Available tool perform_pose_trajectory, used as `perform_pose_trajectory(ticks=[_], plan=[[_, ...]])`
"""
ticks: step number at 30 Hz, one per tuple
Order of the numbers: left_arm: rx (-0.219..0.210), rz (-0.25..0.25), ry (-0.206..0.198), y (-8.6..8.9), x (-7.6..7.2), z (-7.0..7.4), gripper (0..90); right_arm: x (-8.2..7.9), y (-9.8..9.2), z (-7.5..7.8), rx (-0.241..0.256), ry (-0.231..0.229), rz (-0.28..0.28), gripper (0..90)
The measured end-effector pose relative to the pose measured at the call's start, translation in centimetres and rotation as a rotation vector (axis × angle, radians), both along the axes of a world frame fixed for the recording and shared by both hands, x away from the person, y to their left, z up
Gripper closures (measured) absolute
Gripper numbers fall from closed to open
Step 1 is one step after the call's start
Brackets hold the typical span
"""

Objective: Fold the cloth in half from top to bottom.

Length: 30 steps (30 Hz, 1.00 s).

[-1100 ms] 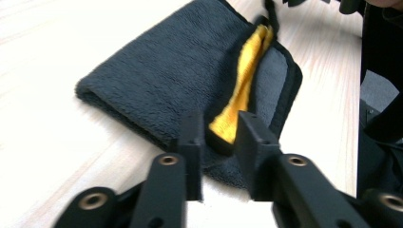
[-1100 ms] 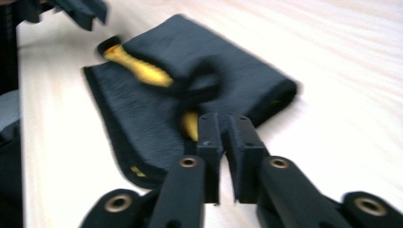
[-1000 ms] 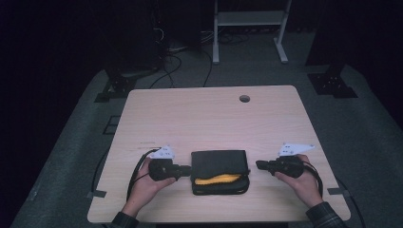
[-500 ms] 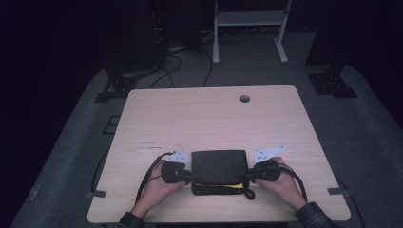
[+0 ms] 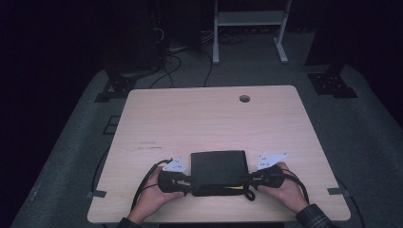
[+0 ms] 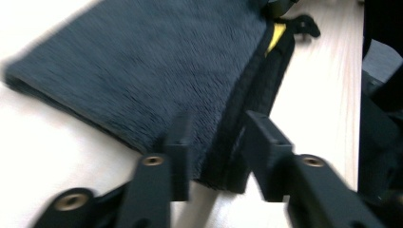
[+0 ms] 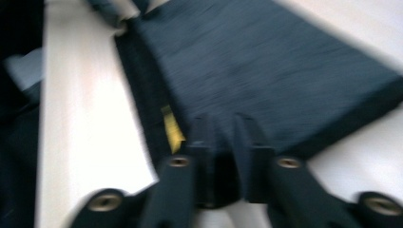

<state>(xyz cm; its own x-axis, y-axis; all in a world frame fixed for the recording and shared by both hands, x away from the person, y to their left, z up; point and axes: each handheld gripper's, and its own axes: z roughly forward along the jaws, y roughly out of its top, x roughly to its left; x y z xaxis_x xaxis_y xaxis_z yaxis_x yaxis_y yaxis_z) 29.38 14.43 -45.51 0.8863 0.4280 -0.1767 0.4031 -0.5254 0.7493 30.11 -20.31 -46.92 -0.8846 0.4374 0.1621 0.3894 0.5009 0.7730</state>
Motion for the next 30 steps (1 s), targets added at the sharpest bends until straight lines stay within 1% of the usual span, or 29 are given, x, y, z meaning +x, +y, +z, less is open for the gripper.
perform_pose_trajectory(ticks=[1, 3, 4, 5, 6, 8, 9, 10, 12, 16, 18, 20, 22, 23, 25, 27, 29, 30], plan=[[-0.002, 0.013, -0.023, 0.2, 0.1, 0.2, 55.8, 0.1, -0.4, 0.2, 0.01, -0.015, -0.027, 70.3], [-0.007, 0.049, -0.054, 0.6, 0.2, 0.4, 46.2, 0.4, -1.2, 0.4, 0.017, -0.042, -0.075, 61.2], [-0.004, 0.072, -0.069, 0.9, 0.4, 0.4, 42.1, 0.6, -1.6, 0.5, 0.02, -0.052, -0.106, 55.9], [0.001, 0.082, -0.076, 1.1, 0.5, 0.4, 38.2, 0.8, -2.3, 0.6, 0.021, -0.064, -0.135, 52.2], [0.0, 0.096, -0.083, 1.3, 0.6, 0.4, 36.0, 0.9, -2.6, 0.6, 0.024, -0.069, -0.152, 48.8], [0.015, 0.124, -0.104, 1.8, 0.8, 0.5, 32.6, 1.1, -3.3, 0.7, 0.027, -0.084, -0.196, 44.3], [0.012, 0.148, -0.103, 2.2, 0.8, 0.6, 30.8, 1.1, -3.6, 0.7, 0.027, -0.088, -0.207, 41.7], [0.017, 0.158, -0.109, 2.4, 0.8, 0.6, 28.7, 1.2, -4.0, 0.7, 0.029, -0.101, -0.23, 38.5], [0.024, 0.191, -0.126, 3.1, 0.8, 0.7, 25.6, 1.3, -4.5, 0.7, 0.027, -0.109, -0.259, 33.8], [0.04, 0.253, -0.154, 4.7, 0.8, 0.8, 21.2, 1.4, -5.4, 0.6, -0.009, -0.135, -0.307, 28.8], [0.058, 0.284, -0.157, 5.7, 0.9, 0.8, 19.0, 1.4, -6.0, 0.5, -0.021, -0.138, -0.33, 28.0], [0.077, 0.307, -0.155, 6.6, 0.9, 0.6, 18.9, 1.3, -6.8, 0.5, -0.028, -0.142, -0.352, 27.2], [0.092, 0.325, -0.15, 7.4, 0.9, 0.4, 17.7, 1.1, -7.6, 0.5, -0.05, -0.139, -0.379, 25.3], [0.1, 0.336, -0.141, 7.9, 0.9, 0.3, 17.2, 1.0, -7.9, 0.5, -0.054, -0.14, -0.389, 25.3], [0.113, 0.356, -0.14, 8.6, 0.9, 0.1, 16.1, 0.8, -8.7, 0.3, -0.051, -0.134, -0.411, 24.3], [0.121, 0.377, -0.12, 9.4, 0.8, -0.3, 14.3, 0.6, -9.5, 0.1, -0.066, -0.121, -0.432, 23.0], [0.143, 0.386, -0.1, 10.1, 0.8, -0.7, 13.3, 0.4, -10.4, -0.3, -0.081, -0.106, -0.459, 22.2], [0.148, 0.391, -0.099, 10.3, 0.8, -0.8, 11.8, 0.2, -10.9, -0.5, -0.091, -0.1, -0.473, 21.8]])
